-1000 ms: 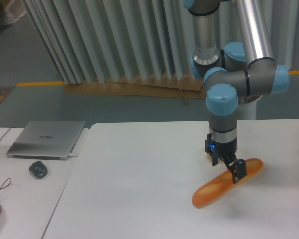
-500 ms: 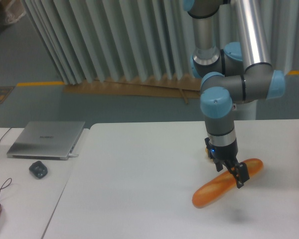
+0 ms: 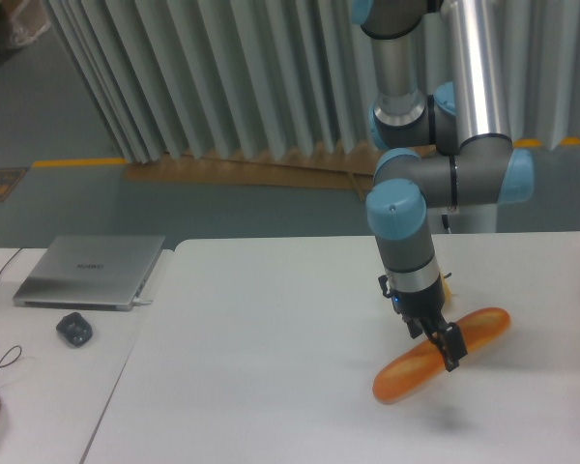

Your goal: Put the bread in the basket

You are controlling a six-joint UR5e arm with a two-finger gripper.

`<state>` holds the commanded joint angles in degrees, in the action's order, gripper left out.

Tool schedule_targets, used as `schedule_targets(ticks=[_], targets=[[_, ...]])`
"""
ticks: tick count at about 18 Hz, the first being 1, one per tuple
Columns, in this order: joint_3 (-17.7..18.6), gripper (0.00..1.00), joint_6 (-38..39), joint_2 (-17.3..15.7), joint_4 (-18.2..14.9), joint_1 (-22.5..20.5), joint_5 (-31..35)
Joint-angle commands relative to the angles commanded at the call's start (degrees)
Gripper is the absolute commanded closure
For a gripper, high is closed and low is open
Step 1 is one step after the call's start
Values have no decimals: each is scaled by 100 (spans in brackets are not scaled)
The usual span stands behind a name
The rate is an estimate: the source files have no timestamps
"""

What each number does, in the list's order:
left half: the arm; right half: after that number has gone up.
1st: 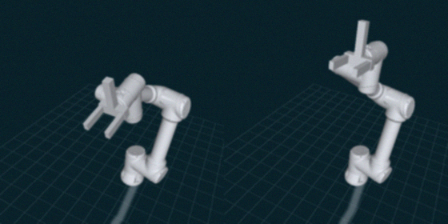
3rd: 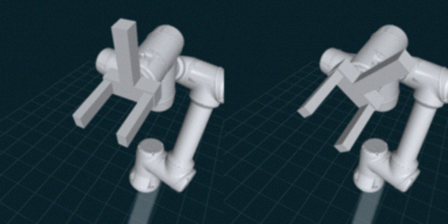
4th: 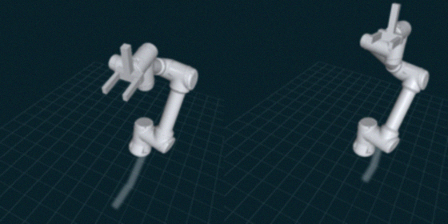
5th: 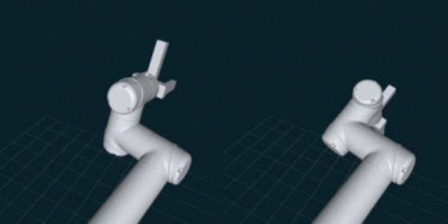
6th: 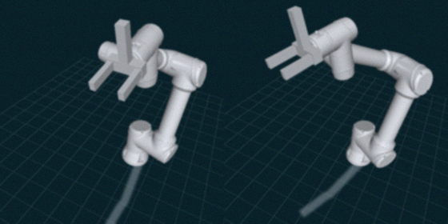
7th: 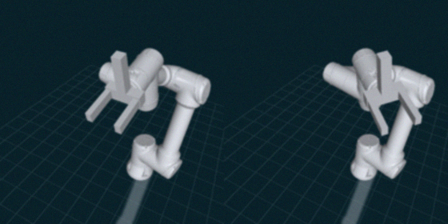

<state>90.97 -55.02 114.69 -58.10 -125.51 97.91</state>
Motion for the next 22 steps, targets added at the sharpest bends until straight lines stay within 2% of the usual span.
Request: schedule_targets(ticks=[5,10,13,22], targets=[[0,0,-184,71,18,35,0],[114,0,-509,-8,0,53,-44],[255,0,-519,-44,9,62,-44],[255,0,-562,-8,9,123,-53]])
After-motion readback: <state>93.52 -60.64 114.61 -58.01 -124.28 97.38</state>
